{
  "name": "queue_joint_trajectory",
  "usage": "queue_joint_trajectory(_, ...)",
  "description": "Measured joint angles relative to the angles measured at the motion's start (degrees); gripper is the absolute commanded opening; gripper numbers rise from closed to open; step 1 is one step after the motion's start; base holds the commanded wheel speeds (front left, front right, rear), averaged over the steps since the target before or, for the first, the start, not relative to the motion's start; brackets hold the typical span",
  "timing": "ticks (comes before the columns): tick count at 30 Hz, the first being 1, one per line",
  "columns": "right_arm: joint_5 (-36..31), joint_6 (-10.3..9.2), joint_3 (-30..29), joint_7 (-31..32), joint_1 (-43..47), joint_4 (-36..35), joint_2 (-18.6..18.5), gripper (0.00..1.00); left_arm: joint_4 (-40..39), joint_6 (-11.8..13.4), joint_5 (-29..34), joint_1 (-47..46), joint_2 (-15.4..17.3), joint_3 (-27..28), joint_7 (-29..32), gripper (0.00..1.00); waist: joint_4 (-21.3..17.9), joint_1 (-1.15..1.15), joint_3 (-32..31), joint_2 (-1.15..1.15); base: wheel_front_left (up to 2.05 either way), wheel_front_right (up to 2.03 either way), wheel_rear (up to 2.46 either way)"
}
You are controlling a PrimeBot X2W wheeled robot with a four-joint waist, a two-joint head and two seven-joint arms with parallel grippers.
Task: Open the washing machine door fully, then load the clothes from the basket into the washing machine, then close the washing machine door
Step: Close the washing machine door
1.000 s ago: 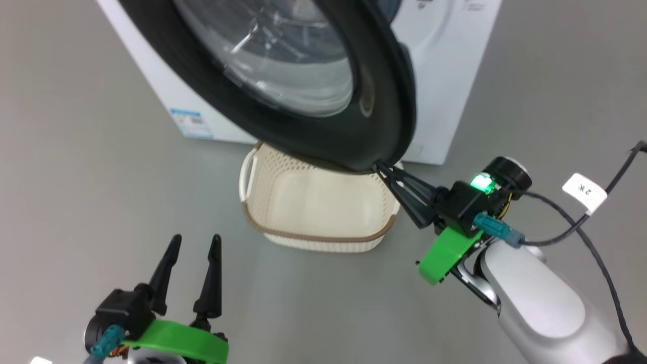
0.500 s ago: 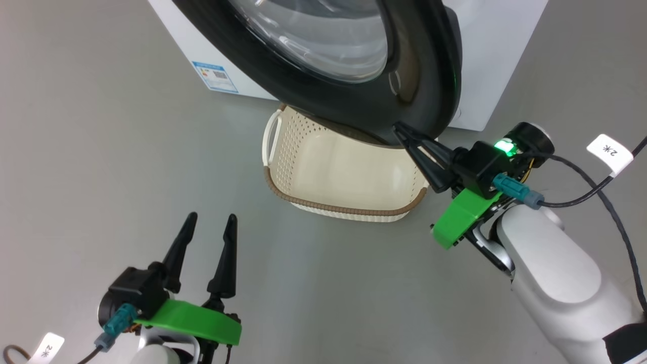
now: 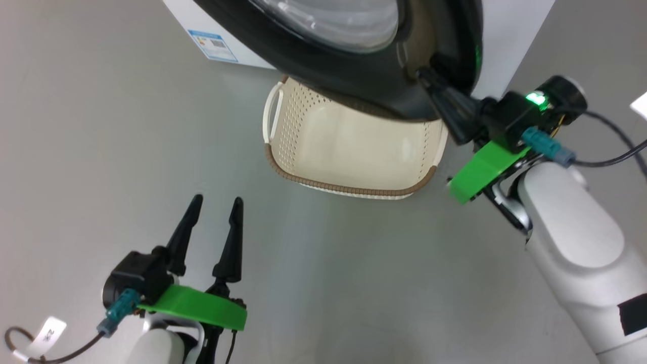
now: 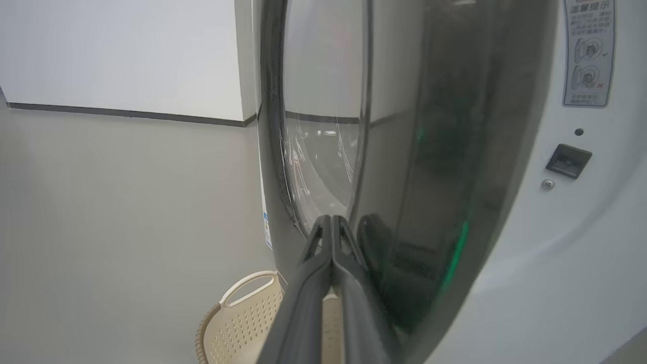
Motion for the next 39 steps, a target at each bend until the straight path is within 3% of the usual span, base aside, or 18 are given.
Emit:
queue_joint_trajectory(10, -1.05, 0.00, -5.26, 0.00, -4.68, 0.94, -0.16, 0.00, -0.14, 0.00, -0.62, -2.47, -0.24, -1.30, 0.00, 1.00, 0.45, 0.00, 3.86, 0.00, 0.00, 0.00, 0.00)
queue_joint_trajectory(26, -2.93, 0.00, -5.92, 0.00, -17.10, 5.42, -4.67, 0.00, -0.66, 0.00, -3.60, -5.95, -0.49, -3.04, 0.00, 1.00, 2.19, 0.00, 10.03, 0.00, 0.00, 0.00, 0.00)
queue_joint_trajectory(39, -3.47, 0.47, -9.03, -0.10, -23.68, 7.58, -5.69, 0.00, -0.78, 0.00, -5.93, -7.06, -0.73, -3.65, 0.00, 1.00, 3.34, 0.00, 13.02, 0.00, 0.00, 0.00, 0.00)
